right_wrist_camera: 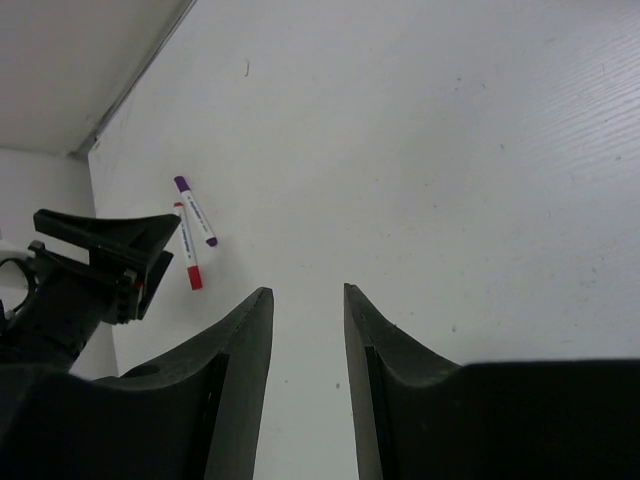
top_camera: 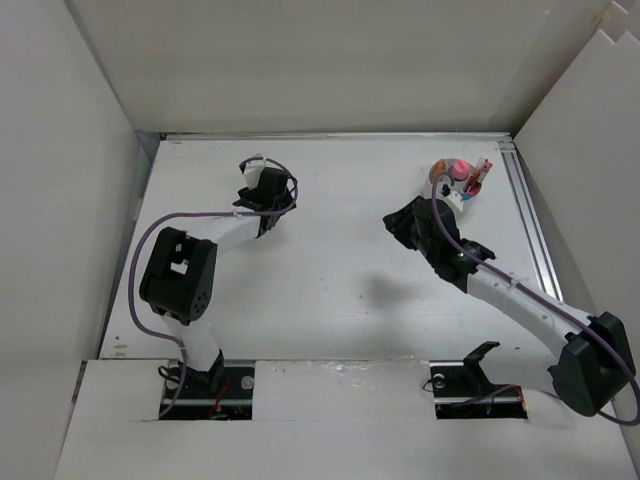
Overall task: Sort the stationery into containers
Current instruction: Pick up the pen from the center of the board.
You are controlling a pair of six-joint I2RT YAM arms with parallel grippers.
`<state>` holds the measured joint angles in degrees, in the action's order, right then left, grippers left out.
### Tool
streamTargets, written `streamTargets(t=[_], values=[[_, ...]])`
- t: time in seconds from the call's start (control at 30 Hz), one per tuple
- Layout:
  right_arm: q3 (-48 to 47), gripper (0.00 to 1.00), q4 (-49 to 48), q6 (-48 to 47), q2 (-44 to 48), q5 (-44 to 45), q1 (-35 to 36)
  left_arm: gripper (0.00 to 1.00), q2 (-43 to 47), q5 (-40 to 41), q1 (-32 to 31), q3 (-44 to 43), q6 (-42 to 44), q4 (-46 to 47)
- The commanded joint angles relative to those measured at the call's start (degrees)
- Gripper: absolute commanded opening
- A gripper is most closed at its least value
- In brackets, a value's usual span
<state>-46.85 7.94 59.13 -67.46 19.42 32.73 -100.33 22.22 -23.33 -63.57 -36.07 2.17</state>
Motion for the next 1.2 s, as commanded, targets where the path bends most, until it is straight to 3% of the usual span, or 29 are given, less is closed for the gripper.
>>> streamTargets(t=[0.0, 0.2, 0.53, 0.9, 1.07, 1.17], values=[[-1.8, 0.4, -3.3, -0.9, 1.5, -0.5, 0.5, 0.57, -1.8, 2.6, 0.8, -4.2, -0.6, -3.0], [-1.8, 0.4, -2.8, -1.4, 2.2, -0.5, 1.0, 0.45, -8.6, 3.3, 1.4, -10.3, 0.1, -7.4], [-1.8, 0.4, -2.8, -1.4, 2.2, 0.0, 1.5, 0.41, -11.8, 3.3, 2.5, -12.3, 0.7, -8.1], [-1.8, 0.4, -1.7, -1.4, 3.2, 2.2, 1.5, 0.17, -14.8, 2.2, 2.5, -11.7, 2.3, -8.2], [-1.8, 0.42, -1.7, -1.4, 3.2, 2.2, 1.0, 0.0, -12.9, -0.7, 2.5, -10.2, 2.3, -7.5], [-1.8, 0.47, -1.7, -1.4, 2.7, 2.7, 1.0, 0.0, -9.8, -1.9, -0.3, -7.5, 2.9, -5.7]])
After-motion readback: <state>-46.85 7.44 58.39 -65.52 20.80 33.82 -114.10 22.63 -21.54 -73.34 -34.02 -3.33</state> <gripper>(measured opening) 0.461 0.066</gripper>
